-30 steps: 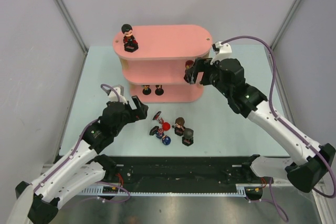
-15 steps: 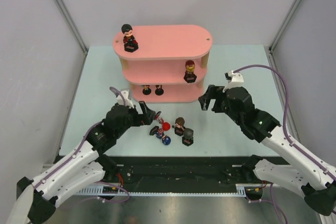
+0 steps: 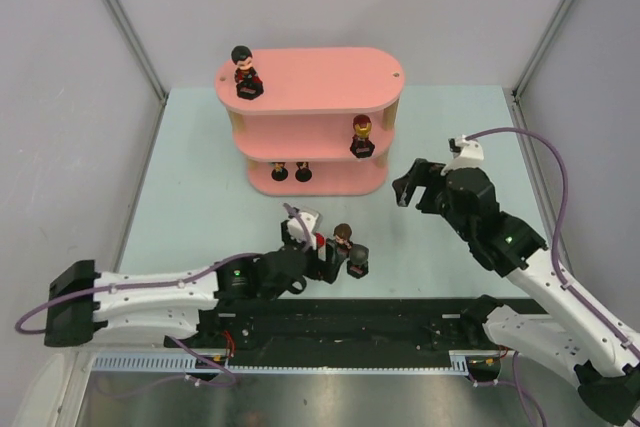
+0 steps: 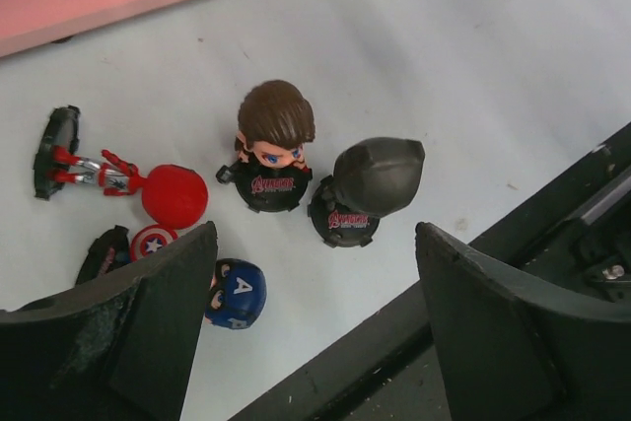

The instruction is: Place and organize the plastic toys onto the shelf

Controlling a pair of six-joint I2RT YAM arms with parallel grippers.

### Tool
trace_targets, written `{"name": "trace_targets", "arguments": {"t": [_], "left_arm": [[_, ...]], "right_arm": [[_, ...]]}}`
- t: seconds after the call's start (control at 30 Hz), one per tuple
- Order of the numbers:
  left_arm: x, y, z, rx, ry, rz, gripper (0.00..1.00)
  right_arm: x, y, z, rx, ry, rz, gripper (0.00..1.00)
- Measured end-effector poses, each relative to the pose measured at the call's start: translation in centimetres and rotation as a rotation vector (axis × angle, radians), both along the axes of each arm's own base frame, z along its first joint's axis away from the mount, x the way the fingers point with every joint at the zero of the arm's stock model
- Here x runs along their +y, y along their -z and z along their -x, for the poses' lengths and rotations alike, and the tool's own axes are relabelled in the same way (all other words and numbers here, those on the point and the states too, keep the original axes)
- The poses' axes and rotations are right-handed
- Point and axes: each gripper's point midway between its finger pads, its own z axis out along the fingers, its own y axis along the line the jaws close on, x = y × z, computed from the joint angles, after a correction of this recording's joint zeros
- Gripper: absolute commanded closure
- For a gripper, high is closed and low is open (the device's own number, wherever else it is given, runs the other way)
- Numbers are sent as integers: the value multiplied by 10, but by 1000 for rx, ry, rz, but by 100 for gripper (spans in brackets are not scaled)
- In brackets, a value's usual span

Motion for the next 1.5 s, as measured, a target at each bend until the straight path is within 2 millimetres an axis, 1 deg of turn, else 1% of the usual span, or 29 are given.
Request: {"name": "trace_targets", "arguments": {"t": [0.03, 0.07, 0.13, 0.2, 0.27, 0.33, 0.43, 0.53, 0.67, 0.9, 1.3, 1.5], "left_arm": [[-4, 7, -1, -5, -11, -21, 15], [-10, 13, 3, -7, 1, -36, 16], [-18, 27, 5, -9, -3, -83, 18], [-29, 35, 6, -12, -7, -116, 21], [-41, 36, 7, -20, -12, -127, 22], [-55, 32, 8, -30, -15, -119, 22], [-65, 27, 8, -34, -26, -95, 22], [-67, 26, 6, -37, -41, -84, 23], [-68, 32, 4, -41, -57, -99, 25], [-72, 49, 4, -23, -67, -132, 27], [-79, 58, 2, -22, -67, -158, 28], [-79, 63, 2, -20, -67, -172, 34]], "right_arm": [[-4, -2, -1, -4, 9, -7, 10], [-7, -5, -2, -11, 17, -16, 9], [-14, -9, -4, -19, 30, -29, 9], [-20, -12, -5, -26, 43, -44, 9], [-27, -15, -7, -33, 54, -53, 9], [-32, -18, -8, -39, 62, -60, 9], [-37, -20, -9, -45, 67, -65, 9], [-40, -20, -9, -45, 64, -68, 9], [-40, -19, -10, -39, 52, -70, 9], [-40, -18, -11, -31, 29, -69, 9], [-37, -12, -13, -7, 10, -68, 9], [-37, -12, -13, -7, 11, -67, 9]]}}
